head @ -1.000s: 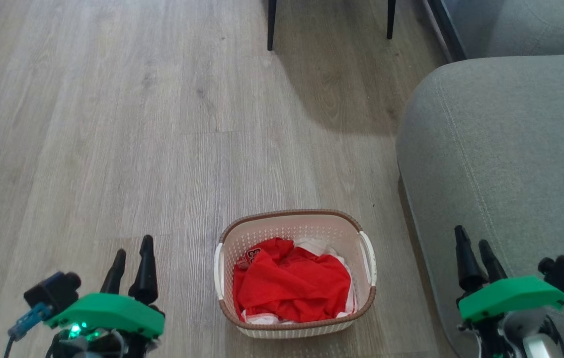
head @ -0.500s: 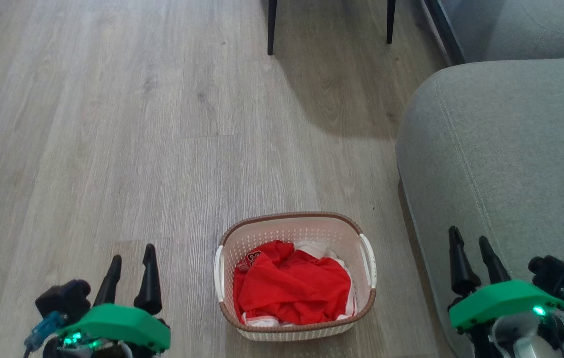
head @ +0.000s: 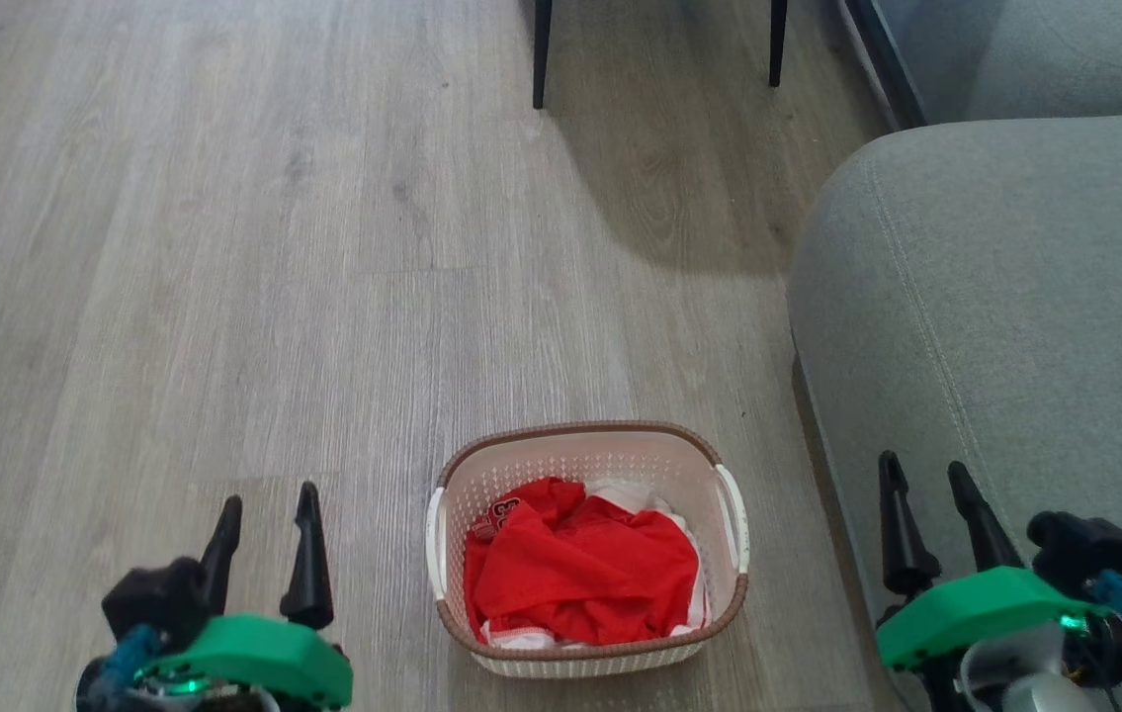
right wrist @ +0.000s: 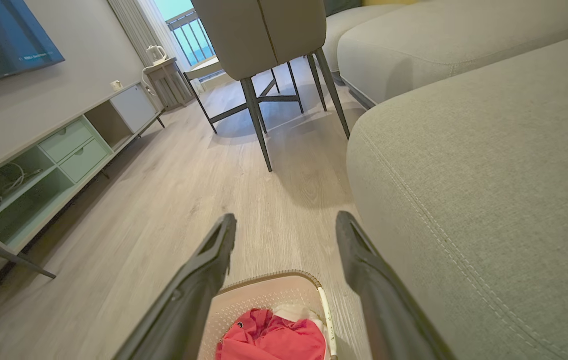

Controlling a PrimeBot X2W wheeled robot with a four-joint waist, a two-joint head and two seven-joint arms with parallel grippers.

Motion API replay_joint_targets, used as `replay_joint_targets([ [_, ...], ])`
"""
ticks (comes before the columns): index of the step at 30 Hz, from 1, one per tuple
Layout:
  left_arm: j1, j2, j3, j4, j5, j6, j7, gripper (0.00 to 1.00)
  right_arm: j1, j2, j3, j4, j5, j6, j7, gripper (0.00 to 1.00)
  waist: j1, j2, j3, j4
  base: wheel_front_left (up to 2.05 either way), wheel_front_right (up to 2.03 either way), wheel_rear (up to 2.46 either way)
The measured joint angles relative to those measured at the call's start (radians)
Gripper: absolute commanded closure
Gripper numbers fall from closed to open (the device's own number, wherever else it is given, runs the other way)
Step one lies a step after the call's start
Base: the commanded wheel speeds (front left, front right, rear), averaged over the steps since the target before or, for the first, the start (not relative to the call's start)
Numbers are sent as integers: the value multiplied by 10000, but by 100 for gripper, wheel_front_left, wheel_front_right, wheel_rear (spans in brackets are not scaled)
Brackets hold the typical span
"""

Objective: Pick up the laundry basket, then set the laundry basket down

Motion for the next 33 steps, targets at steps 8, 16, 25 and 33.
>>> replay_joint_targets([
  [8, 256, 0, -13, -6, 744, 4, -234, 0, 0, -8, 94, -111, -803, 0, -238, 0, 0, 0, -4, -4, 0, 0, 0],
  [16, 296, -4, -21, -31, 1707, 19, -456, 0, 1, -15, 180, -238, -1760, 0, -441, 0, 0, 0, 9, 6, 0, 0, 0],
  [25, 346, -17, -88, -134, 2838, 19, -675, 0, 11, -23, 380, -370, -2811, 0, -702, 0, 0, 0, -4, 16, 0, 0, 0],
  [33, 530, -71, -88, -159, 3168, -25, -792, 0, 15, -31, 424, -418, -3135, 0, -777, 0, 0, 0, 2, 6, 0, 0, 0],
])
